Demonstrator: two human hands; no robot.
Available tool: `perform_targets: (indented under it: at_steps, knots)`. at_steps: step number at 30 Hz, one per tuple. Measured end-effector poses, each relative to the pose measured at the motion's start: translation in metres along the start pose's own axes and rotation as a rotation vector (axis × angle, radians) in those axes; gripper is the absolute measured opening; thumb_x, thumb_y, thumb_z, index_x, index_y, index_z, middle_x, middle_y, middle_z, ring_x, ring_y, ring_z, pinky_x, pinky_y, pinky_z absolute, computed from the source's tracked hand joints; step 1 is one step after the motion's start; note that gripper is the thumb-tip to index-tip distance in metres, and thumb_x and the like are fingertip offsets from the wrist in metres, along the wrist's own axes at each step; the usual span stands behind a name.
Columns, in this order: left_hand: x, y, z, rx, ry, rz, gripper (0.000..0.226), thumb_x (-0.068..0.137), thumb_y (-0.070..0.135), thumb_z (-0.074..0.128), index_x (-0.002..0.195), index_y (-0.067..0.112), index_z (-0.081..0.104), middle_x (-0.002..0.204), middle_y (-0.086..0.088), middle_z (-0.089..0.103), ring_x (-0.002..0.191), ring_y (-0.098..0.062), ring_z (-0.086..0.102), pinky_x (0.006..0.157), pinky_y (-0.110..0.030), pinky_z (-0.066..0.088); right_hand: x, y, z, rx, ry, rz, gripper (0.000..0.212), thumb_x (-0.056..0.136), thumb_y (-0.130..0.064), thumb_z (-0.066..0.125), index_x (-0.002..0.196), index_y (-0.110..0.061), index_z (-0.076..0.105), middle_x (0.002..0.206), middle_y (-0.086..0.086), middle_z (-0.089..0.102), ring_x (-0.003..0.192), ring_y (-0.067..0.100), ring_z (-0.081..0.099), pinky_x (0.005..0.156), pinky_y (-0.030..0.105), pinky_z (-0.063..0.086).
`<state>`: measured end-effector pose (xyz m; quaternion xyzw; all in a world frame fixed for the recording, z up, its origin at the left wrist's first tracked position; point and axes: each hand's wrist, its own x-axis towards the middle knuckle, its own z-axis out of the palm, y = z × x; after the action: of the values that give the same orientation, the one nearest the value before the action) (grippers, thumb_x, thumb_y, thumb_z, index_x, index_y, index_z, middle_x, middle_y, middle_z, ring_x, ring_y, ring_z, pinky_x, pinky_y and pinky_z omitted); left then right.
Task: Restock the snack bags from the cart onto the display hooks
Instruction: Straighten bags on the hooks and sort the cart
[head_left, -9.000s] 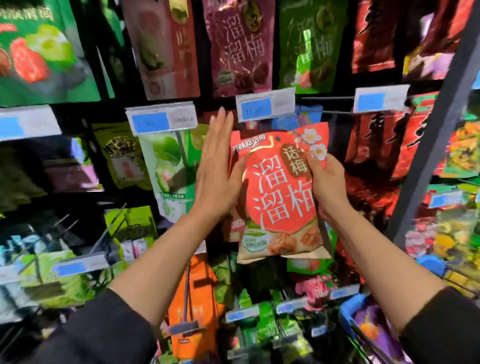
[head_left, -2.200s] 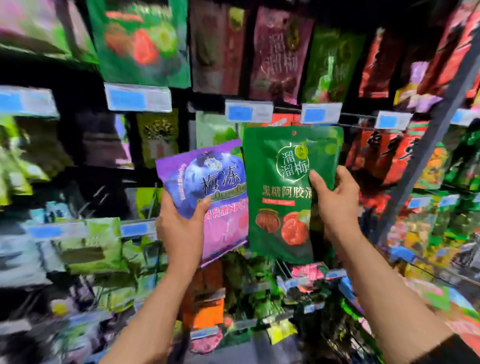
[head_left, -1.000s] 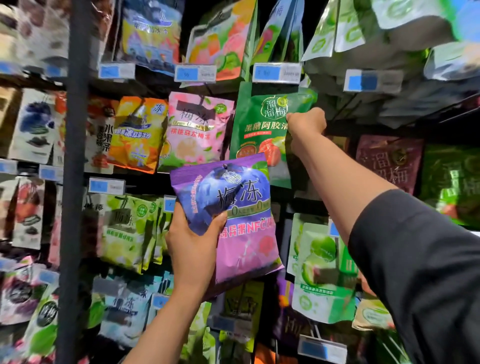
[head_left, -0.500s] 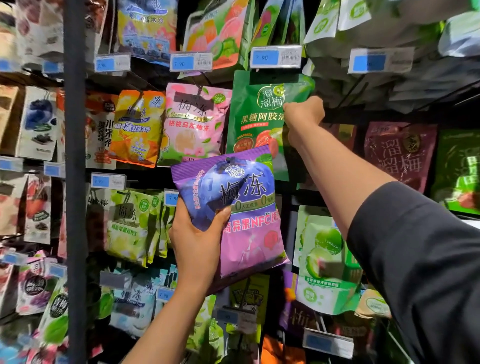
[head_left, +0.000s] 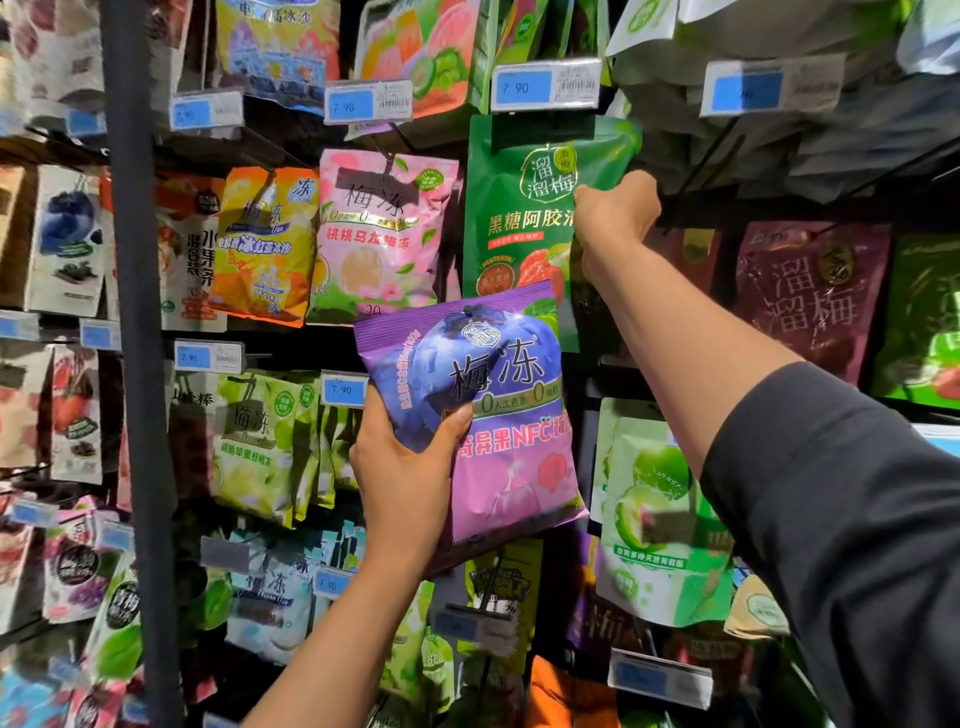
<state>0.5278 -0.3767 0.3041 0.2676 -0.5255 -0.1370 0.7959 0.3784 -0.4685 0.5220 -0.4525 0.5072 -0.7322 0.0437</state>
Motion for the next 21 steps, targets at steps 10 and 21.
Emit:
perform_targets:
  at_steps: [10, 21]
  knots:
    - [-0.002, 0.001, 0.004, -0.011, -0.002, 0.009, 0.046, 0.073, 0.024, 0.077, 0.113, 0.031, 0.057, 0.108, 0.013, 0.070, 0.105, -0.009, 0.066, 0.091, -0.035, 0.052, -0.005, -0.002, -0.001, -0.033, -0.060, 0.038, 0.026, 0.083, -0.007, 0.064, 0.109, -0.002, 0.060, 0.114, 0.014, 0.064, 0.104, 0.028, 0.063, 0.090, 0.039, 0.054]
    - [0.006, 0.013, 0.002, -0.079, -0.017, 0.027, 0.052, 0.070, 0.030, 0.078, 0.117, 0.019, 0.059, 0.110, 0.011, 0.070, 0.107, -0.012, 0.066, 0.094, -0.039, 0.051, 0.011, -0.029, -0.009, -0.042, -0.186, 0.016, 0.038, 0.090, -0.007, 0.057, 0.128, -0.003, 0.053, 0.128, 0.012, 0.058, 0.114, 0.024, 0.059, 0.080, 0.023, 0.047]
